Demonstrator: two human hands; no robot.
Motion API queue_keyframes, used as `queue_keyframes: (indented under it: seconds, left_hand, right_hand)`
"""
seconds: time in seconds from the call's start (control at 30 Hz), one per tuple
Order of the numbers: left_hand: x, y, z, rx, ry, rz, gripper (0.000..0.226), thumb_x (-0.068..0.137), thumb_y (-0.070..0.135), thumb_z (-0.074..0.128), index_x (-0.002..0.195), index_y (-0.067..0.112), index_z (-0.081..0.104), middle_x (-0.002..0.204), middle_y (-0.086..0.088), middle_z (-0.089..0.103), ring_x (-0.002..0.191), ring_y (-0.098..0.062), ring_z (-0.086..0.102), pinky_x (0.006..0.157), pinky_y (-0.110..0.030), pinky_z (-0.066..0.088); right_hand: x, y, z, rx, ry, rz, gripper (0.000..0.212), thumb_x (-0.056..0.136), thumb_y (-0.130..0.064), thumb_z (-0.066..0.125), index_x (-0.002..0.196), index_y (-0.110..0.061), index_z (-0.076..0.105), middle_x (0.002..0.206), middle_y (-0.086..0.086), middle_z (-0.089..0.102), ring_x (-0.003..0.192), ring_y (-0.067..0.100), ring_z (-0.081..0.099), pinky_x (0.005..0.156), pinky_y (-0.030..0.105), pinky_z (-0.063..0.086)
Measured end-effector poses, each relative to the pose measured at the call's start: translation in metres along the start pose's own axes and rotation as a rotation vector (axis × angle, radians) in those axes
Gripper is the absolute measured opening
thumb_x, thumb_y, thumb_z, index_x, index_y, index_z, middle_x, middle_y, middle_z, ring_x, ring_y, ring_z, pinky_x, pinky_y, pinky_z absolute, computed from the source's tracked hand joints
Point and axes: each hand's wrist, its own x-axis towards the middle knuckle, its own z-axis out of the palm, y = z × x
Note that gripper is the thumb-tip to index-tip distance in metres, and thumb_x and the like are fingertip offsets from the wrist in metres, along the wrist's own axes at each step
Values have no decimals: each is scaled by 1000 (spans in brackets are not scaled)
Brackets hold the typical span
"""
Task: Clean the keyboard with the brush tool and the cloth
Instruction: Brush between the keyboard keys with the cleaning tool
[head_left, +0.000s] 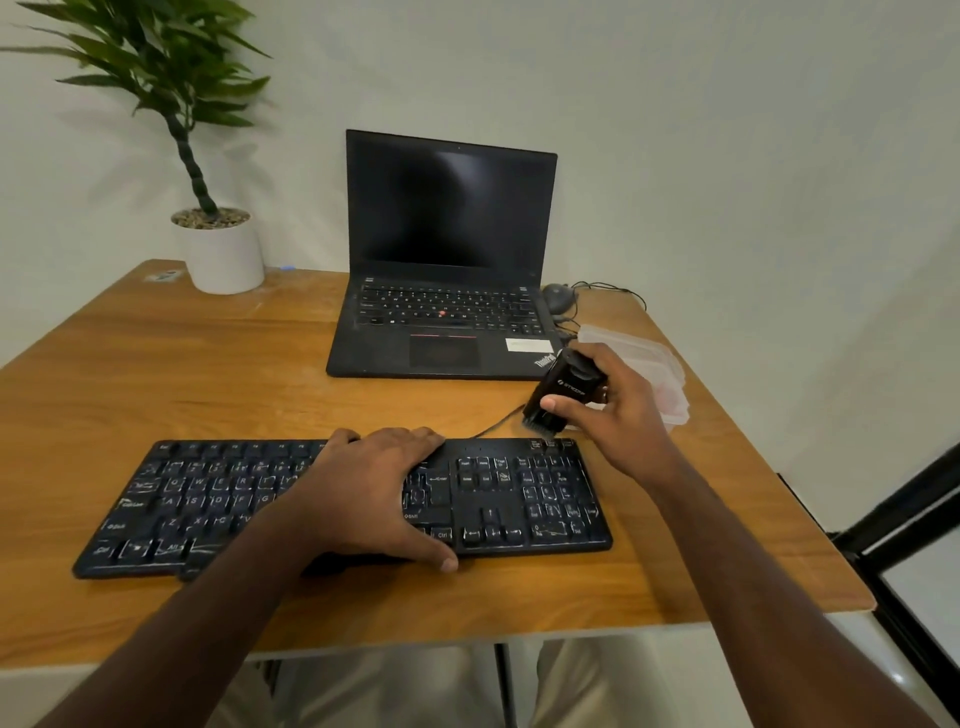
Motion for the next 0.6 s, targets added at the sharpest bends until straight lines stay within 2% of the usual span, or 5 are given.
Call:
queue_keyframes:
  seconds: [0.1,0.3,0.43,0.6]
  left_hand:
    - [0,0,0,-4,6,-2,138,44,102,50,156,33,11,163,14,17,146,-6,20,118,-45,17]
    - [0,0,1,16,10,3,139,43,102,50,157,32,13,163,14,18,147,-6,21,117,-44,20]
    - [0,-3,3,13,14,8,140,41,104,48,157,33,12,163,15,18,146,-5,20,116,-43,19]
    - [-1,-3,3,16,9,11,139,43,103,49,157,33,12,163,15,17,147,-5,19,116,-42,18]
  right_hand:
    - [-8,0,0,25,-43,4,47,81,-16,83,122,-16,60,109,0,67,104,15,64,83,30,57]
    - [-4,-4,9,-120,-101,-50,47,84,-27,81,125,-23,57,107,-6,68,103,12,65,86,40,57]
    - [-7,-8,1,-32,-23,-57,49,83,-22,82,125,-18,59,106,-4,68,102,14,66,85,34,58]
    - [-8,-3,6,-34,-116,-3,48,83,-23,82,125,-22,58,107,-6,67,103,14,65,87,39,58]
